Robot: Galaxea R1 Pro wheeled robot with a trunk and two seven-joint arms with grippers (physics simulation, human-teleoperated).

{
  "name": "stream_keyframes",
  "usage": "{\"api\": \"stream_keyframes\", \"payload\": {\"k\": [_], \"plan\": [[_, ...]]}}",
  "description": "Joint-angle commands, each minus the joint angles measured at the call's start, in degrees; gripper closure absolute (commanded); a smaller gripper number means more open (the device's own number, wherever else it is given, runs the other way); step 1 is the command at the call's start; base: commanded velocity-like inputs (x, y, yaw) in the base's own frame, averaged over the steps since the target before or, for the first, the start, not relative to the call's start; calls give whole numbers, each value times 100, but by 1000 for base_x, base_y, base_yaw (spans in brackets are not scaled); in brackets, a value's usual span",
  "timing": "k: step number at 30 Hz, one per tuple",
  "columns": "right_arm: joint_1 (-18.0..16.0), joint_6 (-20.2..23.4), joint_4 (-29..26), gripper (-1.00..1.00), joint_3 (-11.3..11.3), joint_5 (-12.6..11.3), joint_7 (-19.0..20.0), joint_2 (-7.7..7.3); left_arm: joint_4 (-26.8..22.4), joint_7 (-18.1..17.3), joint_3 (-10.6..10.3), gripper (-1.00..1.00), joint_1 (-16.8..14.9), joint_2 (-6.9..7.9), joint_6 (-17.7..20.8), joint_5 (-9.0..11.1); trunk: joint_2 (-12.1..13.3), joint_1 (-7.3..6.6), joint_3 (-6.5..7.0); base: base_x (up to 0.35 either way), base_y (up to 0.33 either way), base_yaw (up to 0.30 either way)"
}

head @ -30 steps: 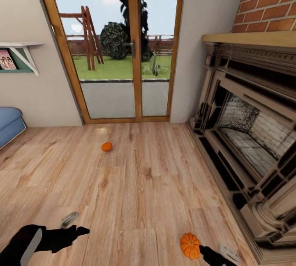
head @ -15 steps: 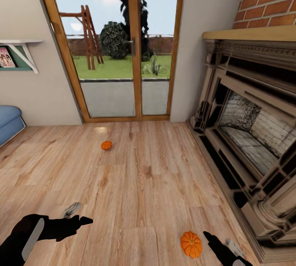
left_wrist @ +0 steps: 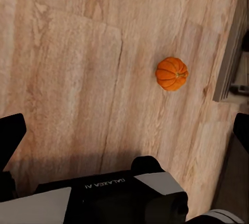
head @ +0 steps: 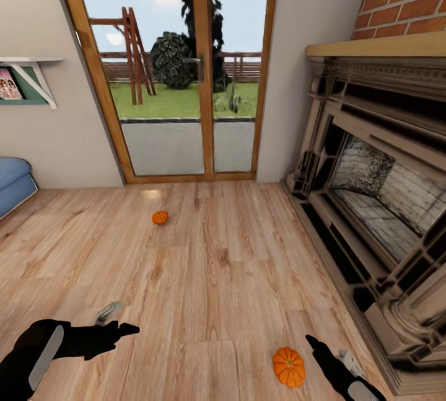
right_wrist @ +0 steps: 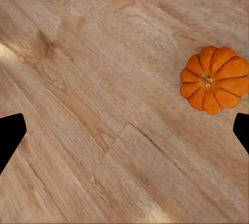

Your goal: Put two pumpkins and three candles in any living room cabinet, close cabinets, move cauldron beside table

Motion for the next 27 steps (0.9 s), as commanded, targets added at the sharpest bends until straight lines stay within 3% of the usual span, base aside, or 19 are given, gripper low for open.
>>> {"api": "stream_keyframes", "payload": {"k": [1,4,11,19,26,27], "plan": [[-6,-28,6,-100,-19,-33,33,20,10,-33,-33,-100,0,-33,1,33,0,0,0,86,0,0],[5,-124,-72,-100,-64,-103,14,65,44,-130,63,-100,0,-131,1,140,0,0,0,217,0,0],[14,-233,-113,-100,-130,-158,161,101,76,-355,-164,-100,0,-354,1,394,-40,22,-18,83,-4,0],[-2,-1,-114,-100,-132,-168,119,95,78,-612,-270,-100,0,-273,1,645,-361,198,-162,3,0,0],[-34,223,-114,-100,-173,-212,109,66,69,-836,-280,-100,0,-46,1,744,-642,351,-287,0,0,0],[-35,721,-114,-100,-203,-286,107,63,69,-2909,-280,-100,0,196,1,743,-682,373,-305,0,0,0]]}}
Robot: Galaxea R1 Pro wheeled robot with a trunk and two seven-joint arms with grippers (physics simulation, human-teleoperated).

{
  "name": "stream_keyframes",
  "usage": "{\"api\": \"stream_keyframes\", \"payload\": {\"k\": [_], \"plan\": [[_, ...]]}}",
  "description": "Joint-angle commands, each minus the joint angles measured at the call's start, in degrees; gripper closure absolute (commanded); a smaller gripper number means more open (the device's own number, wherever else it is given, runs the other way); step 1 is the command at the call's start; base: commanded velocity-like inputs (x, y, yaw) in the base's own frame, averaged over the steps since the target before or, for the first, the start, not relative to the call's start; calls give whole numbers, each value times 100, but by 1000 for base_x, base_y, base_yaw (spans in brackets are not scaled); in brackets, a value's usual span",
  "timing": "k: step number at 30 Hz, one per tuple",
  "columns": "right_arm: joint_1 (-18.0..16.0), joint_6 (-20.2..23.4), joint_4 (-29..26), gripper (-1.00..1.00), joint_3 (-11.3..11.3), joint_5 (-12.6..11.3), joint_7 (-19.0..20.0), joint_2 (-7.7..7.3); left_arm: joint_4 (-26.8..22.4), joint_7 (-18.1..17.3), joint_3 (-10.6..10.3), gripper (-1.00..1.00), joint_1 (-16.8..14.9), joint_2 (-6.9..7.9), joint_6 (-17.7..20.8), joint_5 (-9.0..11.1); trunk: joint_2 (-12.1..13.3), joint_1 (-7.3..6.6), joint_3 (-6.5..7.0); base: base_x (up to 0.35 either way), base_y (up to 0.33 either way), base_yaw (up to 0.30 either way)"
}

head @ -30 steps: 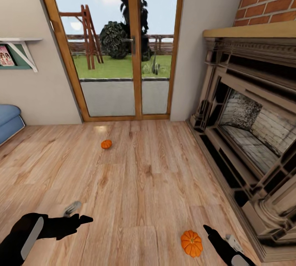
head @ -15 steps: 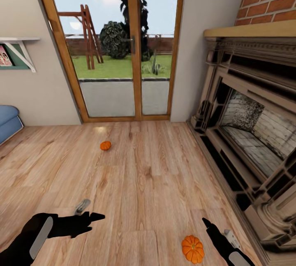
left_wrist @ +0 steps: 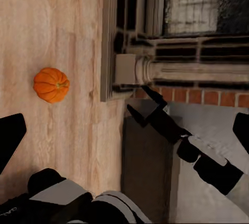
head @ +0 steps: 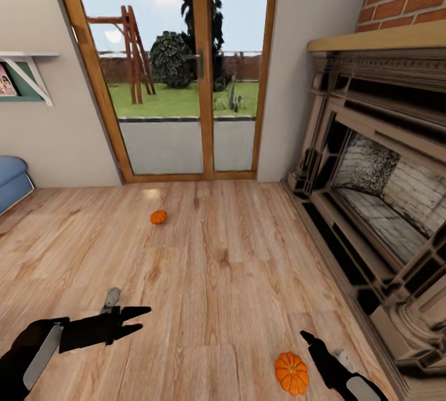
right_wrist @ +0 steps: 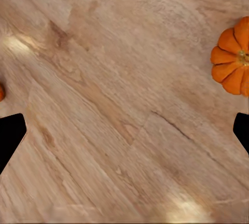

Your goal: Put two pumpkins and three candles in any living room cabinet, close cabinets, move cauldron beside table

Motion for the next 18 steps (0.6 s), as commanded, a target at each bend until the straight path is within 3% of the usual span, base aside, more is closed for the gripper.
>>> {"api": "stream_keyframes", "payload": {"k": [1,6,18], "plan": [[-2,85,-1,-100,-51,-105,-2,-5,1,-411,-1,-100,2,48,0,-14,-42,23,-19,0,0,0],[-10,215,-1,-100,-131,-389,-43,1,1,-554,-1,-100,2,102,0,-17,-242,133,-108,0,0,0],[-55,169,-8,-100,-136,-414,-122,85,1,-585,-1,-100,2,118,0,-9,-723,396,-324,0,0,0]]}}
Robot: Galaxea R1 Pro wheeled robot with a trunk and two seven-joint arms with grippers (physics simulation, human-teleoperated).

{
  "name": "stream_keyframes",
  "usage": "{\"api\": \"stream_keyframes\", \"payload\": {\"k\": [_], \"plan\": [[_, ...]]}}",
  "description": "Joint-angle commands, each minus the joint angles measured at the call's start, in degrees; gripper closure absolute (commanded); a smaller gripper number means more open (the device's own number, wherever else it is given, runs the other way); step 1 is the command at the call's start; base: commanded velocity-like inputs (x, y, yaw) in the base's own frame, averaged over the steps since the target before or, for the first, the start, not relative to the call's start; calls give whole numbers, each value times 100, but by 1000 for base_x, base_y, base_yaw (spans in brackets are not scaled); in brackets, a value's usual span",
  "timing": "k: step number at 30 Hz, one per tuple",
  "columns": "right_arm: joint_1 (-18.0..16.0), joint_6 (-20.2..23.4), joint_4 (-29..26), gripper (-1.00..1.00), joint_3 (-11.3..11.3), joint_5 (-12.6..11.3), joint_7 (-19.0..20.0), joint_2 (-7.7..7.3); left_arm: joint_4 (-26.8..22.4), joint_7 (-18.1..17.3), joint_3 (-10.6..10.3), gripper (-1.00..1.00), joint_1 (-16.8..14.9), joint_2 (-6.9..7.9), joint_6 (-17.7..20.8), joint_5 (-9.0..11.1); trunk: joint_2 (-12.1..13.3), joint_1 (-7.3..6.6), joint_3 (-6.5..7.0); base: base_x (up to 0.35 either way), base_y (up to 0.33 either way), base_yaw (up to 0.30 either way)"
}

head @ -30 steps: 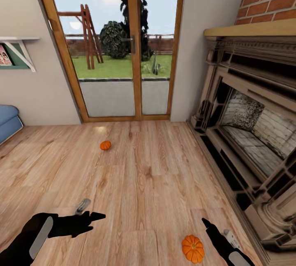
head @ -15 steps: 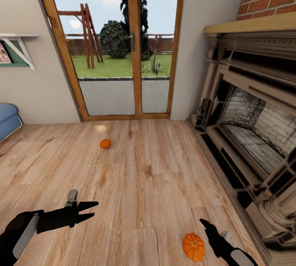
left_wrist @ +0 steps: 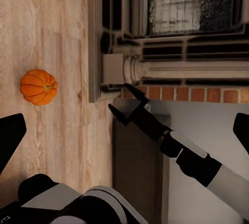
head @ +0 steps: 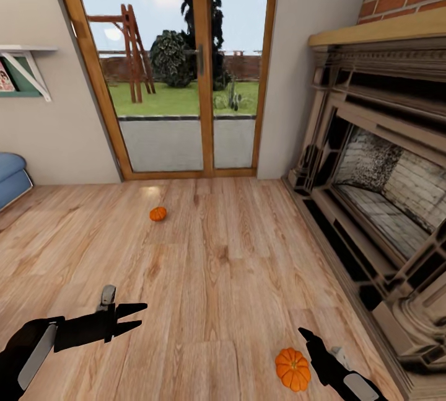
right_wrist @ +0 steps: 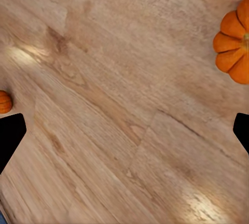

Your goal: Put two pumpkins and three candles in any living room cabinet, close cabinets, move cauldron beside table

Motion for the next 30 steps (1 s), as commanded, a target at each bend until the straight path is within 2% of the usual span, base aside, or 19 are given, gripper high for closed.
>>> {"api": "stream_keyframes", "payload": {"k": [1,4,8,11,16,27,30], "plan": [[-1,6,4,-100,-6,-7,-3,-3,0,-2,-2,-100,0,0,1,4,-42,23,-18,0,0,0],[-2,16,18,-100,-13,-14,-75,-4,0,-31,-2,-100,0,0,1,9,-162,88,-72,0,0,0],[-3,9,30,-100,-63,-24,-537,0,0,-378,-8,-100,0,20,1,-11,-322,176,-144,0,0,0],[-3,11,42,-100,-189,-26,-671,0,0,-529,-15,-100,0,91,1,-17,-443,242,-198,0,0,0],[-3,7,64,-100,-306,-26,-728,0,-8,-596,-21,-100,0,155,1,-16,-643,352,-288,0,0,0],[-3,-26,69,-100,-344,-28,-736,0,-35,-610,-161,-100,0,160,1,-15,-1084,594,-485,0,0,0],[-3,-35,69,-100,-448,-80,-737,0,-34,-608,-165,-100,0,159,1,-15,-1205,660,-539,0,0,0]]}}
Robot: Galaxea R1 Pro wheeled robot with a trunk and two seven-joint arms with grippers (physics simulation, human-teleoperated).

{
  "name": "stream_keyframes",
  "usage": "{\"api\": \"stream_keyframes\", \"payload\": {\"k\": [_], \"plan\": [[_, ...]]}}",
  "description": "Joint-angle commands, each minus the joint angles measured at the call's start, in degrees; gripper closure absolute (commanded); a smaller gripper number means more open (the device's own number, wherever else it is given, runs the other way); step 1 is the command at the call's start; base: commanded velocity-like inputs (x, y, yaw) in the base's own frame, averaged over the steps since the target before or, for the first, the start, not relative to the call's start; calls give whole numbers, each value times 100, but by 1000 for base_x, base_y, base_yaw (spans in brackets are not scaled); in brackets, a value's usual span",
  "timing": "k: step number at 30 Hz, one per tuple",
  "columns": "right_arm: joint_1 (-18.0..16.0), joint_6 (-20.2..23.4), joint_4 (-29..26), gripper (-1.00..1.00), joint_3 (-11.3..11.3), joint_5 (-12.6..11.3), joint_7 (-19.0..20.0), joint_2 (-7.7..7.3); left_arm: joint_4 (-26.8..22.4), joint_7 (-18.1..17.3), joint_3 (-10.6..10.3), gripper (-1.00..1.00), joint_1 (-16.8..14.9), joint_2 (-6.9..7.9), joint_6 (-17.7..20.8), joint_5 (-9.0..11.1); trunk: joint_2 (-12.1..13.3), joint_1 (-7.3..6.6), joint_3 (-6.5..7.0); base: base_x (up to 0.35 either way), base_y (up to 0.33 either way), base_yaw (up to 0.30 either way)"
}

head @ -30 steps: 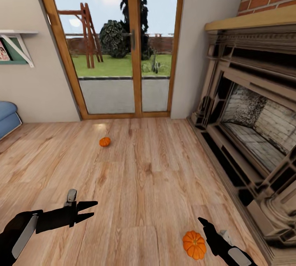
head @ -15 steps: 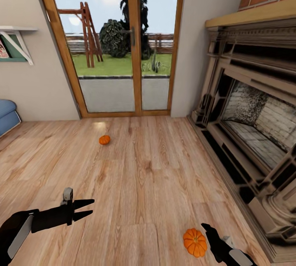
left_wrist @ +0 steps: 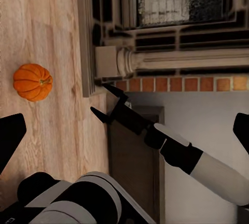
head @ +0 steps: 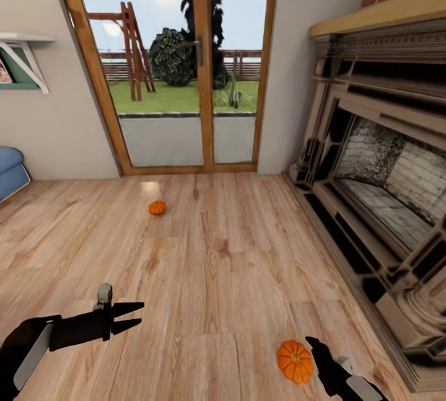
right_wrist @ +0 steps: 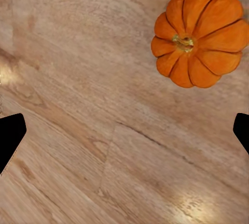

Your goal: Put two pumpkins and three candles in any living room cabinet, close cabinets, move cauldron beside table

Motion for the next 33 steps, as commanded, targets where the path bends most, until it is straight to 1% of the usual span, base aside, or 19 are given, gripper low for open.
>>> {"api": "stream_keyframes", "payload": {"k": [1,2,4,5,10,11,13,14,17,19,22,26,33], "plan": [[3,-2,0,-100,-68,-23,0,0,0,0,-1,-100,0,0,1,2,-42,23,-18,0,0,0],[2,-3,0,-100,-106,-30,0,0,0,0,-1,-100,0,0,1,2,-82,45,-36,0,0,0],[2,-5,3,-100,-271,-49,0,0,1,1,-2,-100,0,-1,1,2,-162,88,-72,0,0,0],[3,-6,4,-100,-319,-51,0,0,2,1,-2,-100,0,-1,1,2,-202,110,-90,0,0,0],[8,-26,8,-100,-814,-63,7,0,7,1,-16,-100,0,-8,1,2,-403,220,-180,0,0,0],[8,-26,8,-100,-861,-64,14,0,7,1,-17,-100,0,-8,1,2,-443,242,-198,0,0,0],[10,-25,8,-100,-1022,-68,43,0,7,1,-18,-100,0,-9,1,1,-523,286,-234,0,0,0],[12,-25,9,-100,-1060,-68,52,0,8,1,-19,-100,0,-9,1,1,-563,308,-252,0,0,0],[21,-4,9,-100,-1293,-73,88,0,8,1,-19,-100,0,-9,1,-4,-683,374,-306,0,0,0],[29,11,9,-100,-1382,-74,103,0,8,1,-19,-100,0,-9,1,-6,-764,418,-342,0,0,0],[38,5,9,-100,-1444,-50,124,0,8,1,-20,-100,0,-9,1,-7,-884,484,-395,0,0,0],[43,-31,8,-100,-1437,2,125,0,8,1,-20,-100,0,-9,1,-7,-1044,572,-467,0,0,0],[44,-23,6,-100,-1433,-20,143,6,8,1,-20,-100,0,-6,1,-7,-1325,725,-593,0,0,0]]}}
